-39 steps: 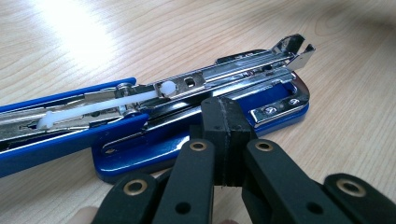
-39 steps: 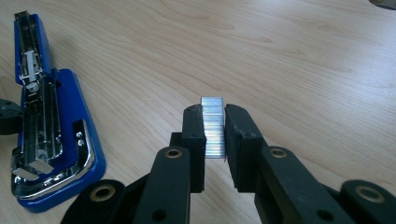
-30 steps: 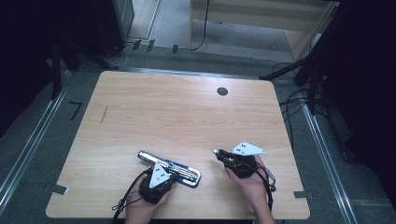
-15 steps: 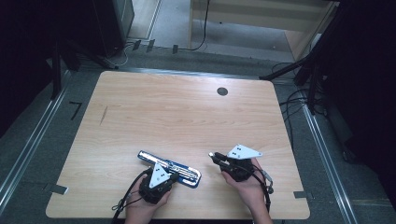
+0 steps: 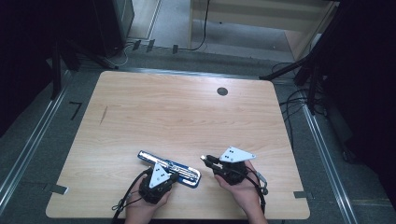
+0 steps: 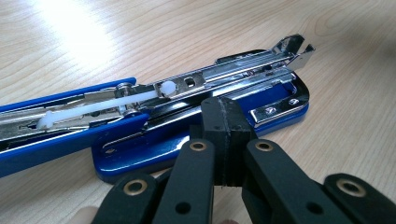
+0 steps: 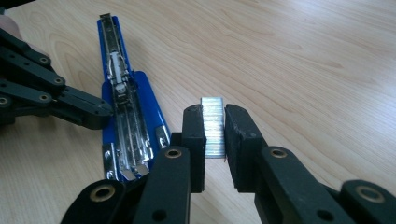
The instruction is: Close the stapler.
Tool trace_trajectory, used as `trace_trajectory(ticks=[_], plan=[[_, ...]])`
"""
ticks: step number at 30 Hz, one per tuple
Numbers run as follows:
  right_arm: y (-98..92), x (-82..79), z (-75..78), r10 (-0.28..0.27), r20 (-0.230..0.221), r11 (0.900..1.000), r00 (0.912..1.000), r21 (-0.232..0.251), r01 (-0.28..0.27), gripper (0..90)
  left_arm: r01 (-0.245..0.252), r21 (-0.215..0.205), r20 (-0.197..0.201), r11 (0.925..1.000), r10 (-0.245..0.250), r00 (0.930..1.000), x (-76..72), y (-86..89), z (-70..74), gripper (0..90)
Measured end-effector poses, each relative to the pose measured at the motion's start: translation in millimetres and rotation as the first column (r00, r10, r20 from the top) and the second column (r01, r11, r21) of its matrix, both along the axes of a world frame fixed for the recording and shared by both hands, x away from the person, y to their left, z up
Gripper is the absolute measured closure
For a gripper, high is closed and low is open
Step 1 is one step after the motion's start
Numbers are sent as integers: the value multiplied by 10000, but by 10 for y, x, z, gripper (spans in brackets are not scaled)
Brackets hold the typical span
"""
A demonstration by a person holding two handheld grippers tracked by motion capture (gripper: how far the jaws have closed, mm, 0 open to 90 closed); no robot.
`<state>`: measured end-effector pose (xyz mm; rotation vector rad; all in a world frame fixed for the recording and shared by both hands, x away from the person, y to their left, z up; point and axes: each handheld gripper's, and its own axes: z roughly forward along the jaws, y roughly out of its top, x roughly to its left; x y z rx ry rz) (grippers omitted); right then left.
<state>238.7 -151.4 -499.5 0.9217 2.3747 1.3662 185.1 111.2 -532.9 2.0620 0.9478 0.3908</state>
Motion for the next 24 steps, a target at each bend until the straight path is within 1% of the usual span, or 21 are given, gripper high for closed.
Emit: trace_trajectory(ticks=[6, 9, 11, 18, 24], plan=[[66, -24, 23, 194, 30, 9998, 9998, 15, -194, 800, 0, 0, -8, 10000, 0, 10000, 0, 1, 0, 900], [122, -54, 27, 435, 32, 9991, 9990, -17, -435, 799, 3, 4, -3, 10000, -3, 10000, 0, 0, 0, 900], [138, -63, 27, 475, 6, 9989, 9989, -34, -475, 799, 3, 12, 3, 10000, -3, 10000, 0, 0, 0, 900], [260, -116, 15, 866, -32, 9960, 9962, -205, -867, 800, -14, 15, 26, 10000, 14, 10000, -2, -3, -1, 900], [312, -131, 10, 1033, -43, 9943, 9946, -247, -1034, 799, -8, 14, 32, 10000, 8, 10000, -3, -4, -1, 900]])
